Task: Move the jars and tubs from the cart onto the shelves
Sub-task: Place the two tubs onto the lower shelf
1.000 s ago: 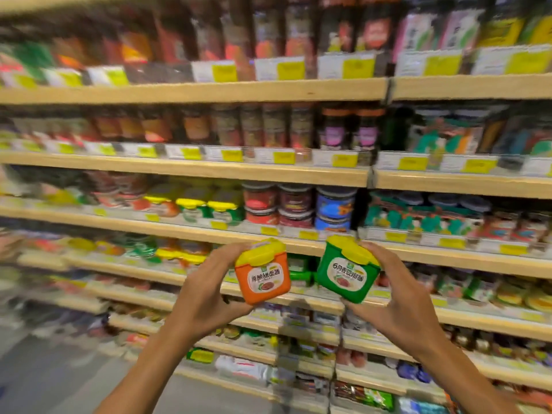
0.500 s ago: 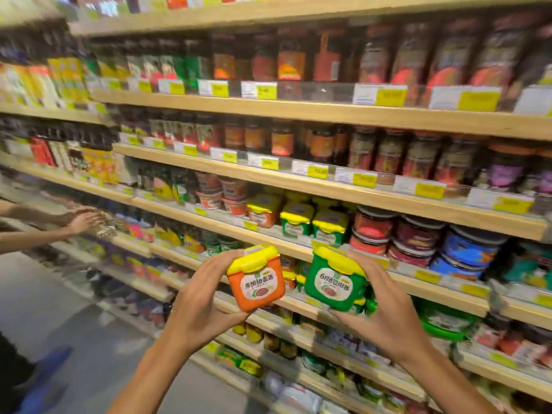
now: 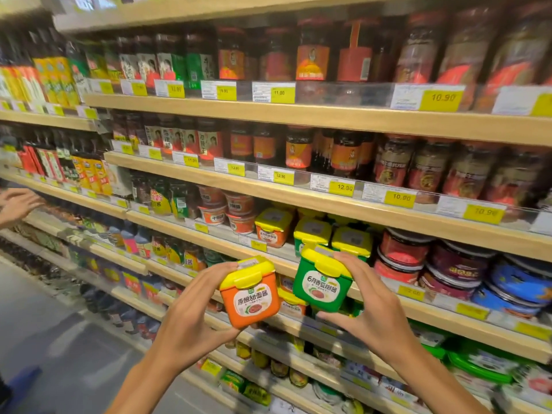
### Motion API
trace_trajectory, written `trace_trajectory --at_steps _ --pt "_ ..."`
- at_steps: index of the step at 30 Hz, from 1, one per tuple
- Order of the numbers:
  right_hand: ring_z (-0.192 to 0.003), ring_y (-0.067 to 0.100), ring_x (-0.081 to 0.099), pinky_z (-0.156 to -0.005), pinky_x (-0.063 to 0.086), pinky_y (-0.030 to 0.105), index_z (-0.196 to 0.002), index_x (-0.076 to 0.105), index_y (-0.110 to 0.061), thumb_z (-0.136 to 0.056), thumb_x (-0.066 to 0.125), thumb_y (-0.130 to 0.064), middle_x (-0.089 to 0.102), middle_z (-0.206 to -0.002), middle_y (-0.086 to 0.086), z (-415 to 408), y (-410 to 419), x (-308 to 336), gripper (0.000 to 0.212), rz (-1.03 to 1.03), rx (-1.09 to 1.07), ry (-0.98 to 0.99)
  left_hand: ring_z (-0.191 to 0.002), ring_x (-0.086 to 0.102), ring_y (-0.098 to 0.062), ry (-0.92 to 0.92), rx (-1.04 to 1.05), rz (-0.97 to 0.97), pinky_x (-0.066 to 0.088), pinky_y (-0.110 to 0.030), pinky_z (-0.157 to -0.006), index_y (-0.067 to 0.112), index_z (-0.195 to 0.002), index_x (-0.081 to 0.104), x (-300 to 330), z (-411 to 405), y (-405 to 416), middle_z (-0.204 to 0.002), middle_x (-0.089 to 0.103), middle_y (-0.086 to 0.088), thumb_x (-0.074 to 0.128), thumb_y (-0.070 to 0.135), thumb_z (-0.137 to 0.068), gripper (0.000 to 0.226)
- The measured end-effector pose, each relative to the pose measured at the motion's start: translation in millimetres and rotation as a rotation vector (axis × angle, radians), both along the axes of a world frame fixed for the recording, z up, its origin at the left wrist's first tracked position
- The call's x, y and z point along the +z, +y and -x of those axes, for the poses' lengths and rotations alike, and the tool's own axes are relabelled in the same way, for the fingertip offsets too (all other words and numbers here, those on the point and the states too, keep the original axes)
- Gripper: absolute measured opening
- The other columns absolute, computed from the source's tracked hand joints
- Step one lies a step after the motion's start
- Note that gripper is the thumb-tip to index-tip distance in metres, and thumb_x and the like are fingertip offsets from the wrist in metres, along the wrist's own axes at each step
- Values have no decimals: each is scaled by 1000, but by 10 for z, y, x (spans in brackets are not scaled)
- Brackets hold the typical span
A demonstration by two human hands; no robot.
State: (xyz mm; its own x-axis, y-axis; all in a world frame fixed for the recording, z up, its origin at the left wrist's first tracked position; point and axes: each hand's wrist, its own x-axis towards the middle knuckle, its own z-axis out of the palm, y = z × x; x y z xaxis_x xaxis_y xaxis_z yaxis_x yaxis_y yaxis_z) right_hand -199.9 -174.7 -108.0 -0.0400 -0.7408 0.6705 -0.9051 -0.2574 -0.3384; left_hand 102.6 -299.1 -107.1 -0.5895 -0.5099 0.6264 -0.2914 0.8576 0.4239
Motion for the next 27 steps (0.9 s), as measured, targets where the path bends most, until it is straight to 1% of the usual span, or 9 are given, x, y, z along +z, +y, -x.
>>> trace_trajectory --at_steps 3,8,10,14,16,18,20,23,27 --pt "-144 2 34 -111 42 29 -152 35 -23 -74 74 -62 37 -155 -13 118 -242 -20 96 14 -14 21 -139 45 -11 -30 -18 8 41 -24 -109 16 -144 44 20 121 -295 -148 47 12 93 22 -64 94" --pt "-145 12 38 -109 46 39 -149 41 -18 -74 84 -47 41 -156 -6 267 -543 -18 91 41 -16 2 -139 46 -15 -65 -59 28 44 -34 -108 20 -146 42 34 265 -816 -149 47 11 95 20 -61 101" --pt "-145 14 38 -109 46 39 -147 43 -16 -76 84 -44 41 -155 -4 305 -626 -4 87 59 -12 32 -139 46 -15 -61 -78 57 45 -36 -107 18 -146 43 24 329 -991 -149 47 10 95 21 -60 101" --pt "-145 18 39 -112 44 41 -146 43 -12 -78 83 -42 42 -155 0 269 -755 -37 85 74 -51 14 -140 45 -15 -50 -119 57 43 -31 -110 10 -144 45 -37 373 -1236 -150 48 7 85 36 -69 89" --pt "-145 19 39 -110 45 43 -147 43 -12 -78 82 -41 42 -155 0 224 -803 -46 85 73 -60 16 -139 45 -13 -41 -148 41 41 -28 -111 11 -143 46 -55 370 -1313 -150 48 8 80 43 -71 86" --pt "-145 19 39 -109 46 45 -147 42 -13 -79 81 -42 42 -155 1 156 -847 -56 83 63 -80 31 -139 45 -13 -38 -184 52 40 -27 -112 13 -144 46 -72 351 -1435 -150 47 10 79 43 -72 85" --pt "-146 20 38 -110 45 46 -147 42 -13 -79 82 -39 42 -155 1 58 -879 -84 83 66 -113 10 -139 46 -14 -41 -219 67 41 -31 -111 16 -145 44 -91 307 -1581 -150 46 11 83 37 -70 88" --pt "-147 21 35 -113 42 44 -147 42 -13 -76 86 -26 40 -155 -3 -122 -912 -112 84 57 -159 -69 -139 46 -13 -35 -263 55 43 -35 -109 20 -147 42 -90 215 -1728 -150 46 12 88 30 -65 94" --pt "-148 21 34 -115 38 39 -146 42 -10 -72 90 -13 40 -155 -4 -303 -902 -153 88 68 -211 -59 -138 46 -11 2 -335 80 42 -29 -111 21 -146 42 -66 125 -1836 -149 48 10 78 43 -72 85"
